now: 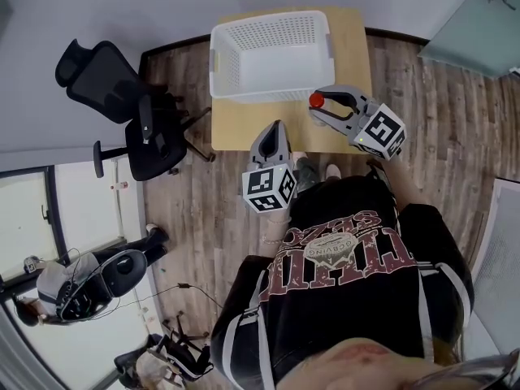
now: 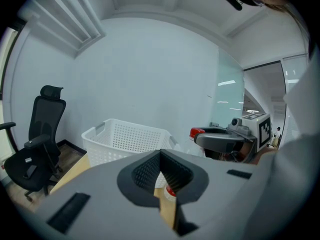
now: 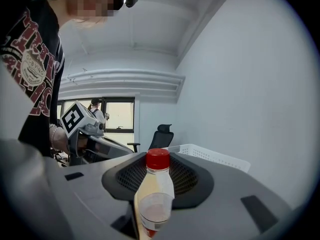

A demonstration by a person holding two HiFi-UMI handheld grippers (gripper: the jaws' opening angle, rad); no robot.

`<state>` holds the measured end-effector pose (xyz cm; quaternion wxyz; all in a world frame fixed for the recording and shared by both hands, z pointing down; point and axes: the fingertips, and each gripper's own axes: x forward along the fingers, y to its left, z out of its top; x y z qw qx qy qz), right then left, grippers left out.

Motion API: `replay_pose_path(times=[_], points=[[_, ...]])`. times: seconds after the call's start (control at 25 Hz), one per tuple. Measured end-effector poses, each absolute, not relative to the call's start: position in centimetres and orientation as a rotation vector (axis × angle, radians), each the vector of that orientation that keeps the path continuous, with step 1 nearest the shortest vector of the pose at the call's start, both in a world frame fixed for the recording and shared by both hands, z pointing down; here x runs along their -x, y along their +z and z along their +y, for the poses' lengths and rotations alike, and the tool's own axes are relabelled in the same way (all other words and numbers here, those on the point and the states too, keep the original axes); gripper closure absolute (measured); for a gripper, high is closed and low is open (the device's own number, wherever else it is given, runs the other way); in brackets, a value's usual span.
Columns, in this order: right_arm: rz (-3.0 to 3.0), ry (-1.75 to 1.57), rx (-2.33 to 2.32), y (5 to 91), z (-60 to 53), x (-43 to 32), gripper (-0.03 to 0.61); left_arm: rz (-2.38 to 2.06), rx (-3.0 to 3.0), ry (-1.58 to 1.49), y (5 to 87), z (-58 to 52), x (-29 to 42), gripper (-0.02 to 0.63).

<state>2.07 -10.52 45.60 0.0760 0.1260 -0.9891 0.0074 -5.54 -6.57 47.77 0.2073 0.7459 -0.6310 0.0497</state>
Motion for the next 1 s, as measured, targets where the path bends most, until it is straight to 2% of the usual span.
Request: replay_pose_path(times=[1.0], points=[[-2.912,0.090,-0.391,50.8,-11.3,-0.6,0.426,-1.739,-2.074,0.135,48.1,-6.8,6.8,0.566]])
